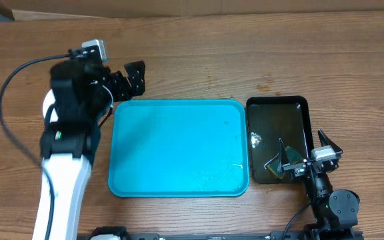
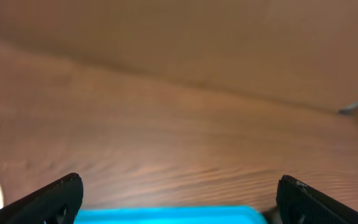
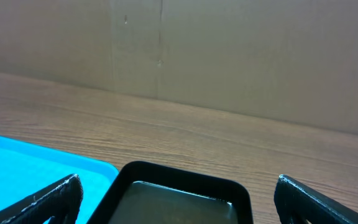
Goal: Clean dirty plates on tray and stack at the side
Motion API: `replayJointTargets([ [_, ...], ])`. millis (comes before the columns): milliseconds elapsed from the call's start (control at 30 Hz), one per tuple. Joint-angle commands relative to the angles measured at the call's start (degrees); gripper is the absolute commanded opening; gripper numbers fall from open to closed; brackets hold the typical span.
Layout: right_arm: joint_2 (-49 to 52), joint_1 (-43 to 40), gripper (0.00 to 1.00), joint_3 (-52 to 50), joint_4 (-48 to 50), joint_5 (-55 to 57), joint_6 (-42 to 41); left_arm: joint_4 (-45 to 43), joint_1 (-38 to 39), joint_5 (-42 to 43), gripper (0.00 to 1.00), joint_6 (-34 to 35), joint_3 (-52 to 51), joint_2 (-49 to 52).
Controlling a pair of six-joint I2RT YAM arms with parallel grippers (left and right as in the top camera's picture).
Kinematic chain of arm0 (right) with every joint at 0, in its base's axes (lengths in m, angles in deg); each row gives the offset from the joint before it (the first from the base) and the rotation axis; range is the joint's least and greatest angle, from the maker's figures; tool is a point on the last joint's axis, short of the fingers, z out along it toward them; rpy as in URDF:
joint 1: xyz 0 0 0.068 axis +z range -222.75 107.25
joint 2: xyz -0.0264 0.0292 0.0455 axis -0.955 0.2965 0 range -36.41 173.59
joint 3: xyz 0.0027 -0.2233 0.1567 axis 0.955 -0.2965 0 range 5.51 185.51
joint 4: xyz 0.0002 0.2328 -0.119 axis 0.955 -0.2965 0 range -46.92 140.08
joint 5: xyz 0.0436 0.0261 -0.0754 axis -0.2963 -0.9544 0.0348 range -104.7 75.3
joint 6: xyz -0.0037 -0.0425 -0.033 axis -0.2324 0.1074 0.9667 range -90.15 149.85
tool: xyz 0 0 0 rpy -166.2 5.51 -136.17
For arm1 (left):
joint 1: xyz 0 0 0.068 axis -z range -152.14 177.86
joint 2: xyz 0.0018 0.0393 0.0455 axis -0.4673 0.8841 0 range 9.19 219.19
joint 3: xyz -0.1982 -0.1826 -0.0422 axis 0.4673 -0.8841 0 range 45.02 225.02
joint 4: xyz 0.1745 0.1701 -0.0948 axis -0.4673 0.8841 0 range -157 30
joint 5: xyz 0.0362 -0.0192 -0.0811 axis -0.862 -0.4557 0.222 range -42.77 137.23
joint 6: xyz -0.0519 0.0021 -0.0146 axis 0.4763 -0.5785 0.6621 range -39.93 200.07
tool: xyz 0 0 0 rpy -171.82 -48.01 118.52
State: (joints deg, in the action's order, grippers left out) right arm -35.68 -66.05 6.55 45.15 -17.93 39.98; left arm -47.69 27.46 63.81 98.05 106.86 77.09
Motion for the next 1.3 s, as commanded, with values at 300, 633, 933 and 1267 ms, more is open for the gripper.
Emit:
replayJointTargets([
  [300,-0.6,-0.5,1.00,-0.6,0.3,-0.3,0.2,0.5,1.6,-6.9,1.00,-3.0,-7.9,-26.6],
  [633,-0.6,-0.5,1.00,-0.6,0.3,-0.3,0.2,1.9,1.5,-8.7,1.00,-3.0,-30.5,-51.1],
  [933,-0.6,-0.5,1.00,-0.6,0.3,-0.3,0.2,-15.3,1.5,-8.8,1.00,-2.1,-47.5,-65.3],
  [1267,-0.6,-0.5,1.00,-0.6,0.3,-0.3,0.2,-34.1,1.5,-14.4,1.00,-2.1,-57.3,-67.7],
])
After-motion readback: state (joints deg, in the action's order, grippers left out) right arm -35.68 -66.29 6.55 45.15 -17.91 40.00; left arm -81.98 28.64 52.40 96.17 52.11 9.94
